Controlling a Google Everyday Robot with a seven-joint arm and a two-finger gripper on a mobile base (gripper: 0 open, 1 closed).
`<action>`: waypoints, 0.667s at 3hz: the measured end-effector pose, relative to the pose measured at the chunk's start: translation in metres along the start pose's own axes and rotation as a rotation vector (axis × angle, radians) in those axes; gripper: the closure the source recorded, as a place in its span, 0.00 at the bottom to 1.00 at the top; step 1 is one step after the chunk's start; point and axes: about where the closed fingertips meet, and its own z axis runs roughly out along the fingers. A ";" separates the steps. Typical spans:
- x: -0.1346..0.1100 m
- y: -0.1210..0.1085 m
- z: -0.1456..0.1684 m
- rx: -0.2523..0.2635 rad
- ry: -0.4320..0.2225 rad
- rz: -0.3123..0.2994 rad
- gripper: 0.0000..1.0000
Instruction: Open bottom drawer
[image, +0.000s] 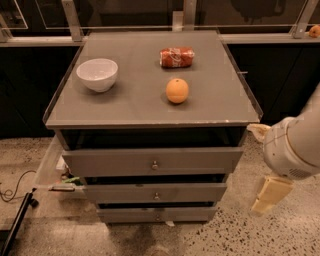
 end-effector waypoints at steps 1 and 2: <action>0.022 0.016 0.026 0.051 -0.049 0.001 0.00; 0.045 0.023 0.053 0.074 -0.105 0.015 0.00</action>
Offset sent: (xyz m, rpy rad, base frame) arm -0.0172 -0.0449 -0.1057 0.1519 -0.1145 -0.0307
